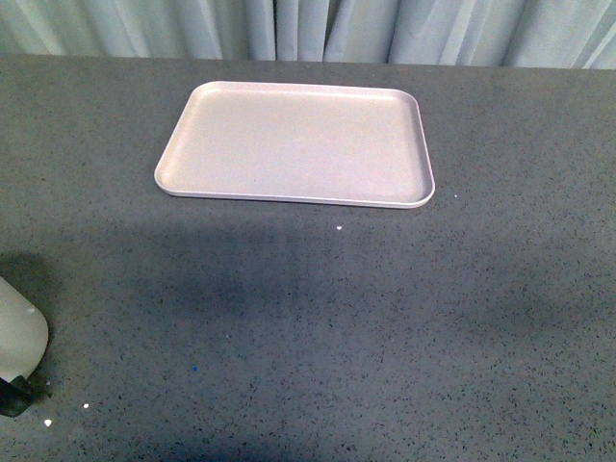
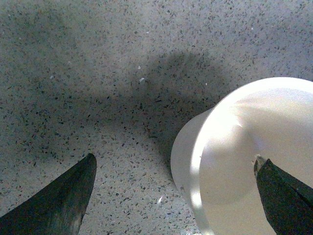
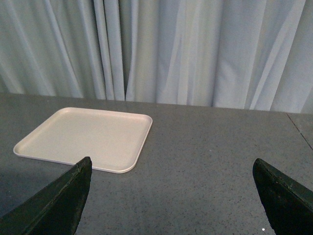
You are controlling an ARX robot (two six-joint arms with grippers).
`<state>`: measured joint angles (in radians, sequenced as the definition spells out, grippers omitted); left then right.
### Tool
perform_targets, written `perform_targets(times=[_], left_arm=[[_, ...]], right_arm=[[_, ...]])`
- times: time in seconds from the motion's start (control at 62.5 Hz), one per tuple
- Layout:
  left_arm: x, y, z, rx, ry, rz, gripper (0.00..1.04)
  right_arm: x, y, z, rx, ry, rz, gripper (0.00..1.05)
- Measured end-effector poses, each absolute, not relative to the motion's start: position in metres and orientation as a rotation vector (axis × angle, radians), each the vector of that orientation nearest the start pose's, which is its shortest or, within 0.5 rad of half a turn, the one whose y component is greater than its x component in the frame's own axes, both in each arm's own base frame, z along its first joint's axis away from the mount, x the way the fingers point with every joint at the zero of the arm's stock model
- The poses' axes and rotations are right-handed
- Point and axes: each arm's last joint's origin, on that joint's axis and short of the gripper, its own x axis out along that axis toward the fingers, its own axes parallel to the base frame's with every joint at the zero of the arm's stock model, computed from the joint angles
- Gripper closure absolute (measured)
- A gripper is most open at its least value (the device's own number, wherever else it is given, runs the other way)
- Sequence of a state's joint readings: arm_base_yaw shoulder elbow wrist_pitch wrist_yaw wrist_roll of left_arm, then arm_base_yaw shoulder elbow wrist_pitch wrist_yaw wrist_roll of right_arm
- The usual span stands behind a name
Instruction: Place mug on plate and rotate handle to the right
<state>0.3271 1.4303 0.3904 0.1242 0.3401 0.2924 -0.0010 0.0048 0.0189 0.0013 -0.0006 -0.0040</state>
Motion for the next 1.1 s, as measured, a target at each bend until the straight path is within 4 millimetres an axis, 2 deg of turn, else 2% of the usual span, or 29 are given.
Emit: perform_targets(times=[0.096, 0.416, 0.704, 0.992, 1.105], left_arm=[[0.208, 0.06, 0.105, -0.02, 0.859, -0.138, 0.12], [0.208, 0.053, 0.105, -0.001, 0.869, -0.147, 0.6], [0.202, 0.039, 0.117, -0.013, 0.891, -0.163, 1.03], [0.202, 0.013, 0.136, -0.027, 0.916, -0.192, 1.03], [0.213, -0.004, 0.151, -0.032, 0.904, -0.195, 1.03]], right_arm=[[0.097, 0.0, 0.17, -0.004, -0.015, 0.0, 0.09], [0.097, 0.0, 0.17, -0.004, -0.015, 0.0, 0.09], [0.097, 0.0, 0.17, -0.004, -0.015, 0.0, 0.09], [0.097, 0.0, 0.17, -0.004, -0.015, 0.0, 0.09], [0.097, 0.0, 0.17, -0.004, -0.015, 0.0, 0.09]])
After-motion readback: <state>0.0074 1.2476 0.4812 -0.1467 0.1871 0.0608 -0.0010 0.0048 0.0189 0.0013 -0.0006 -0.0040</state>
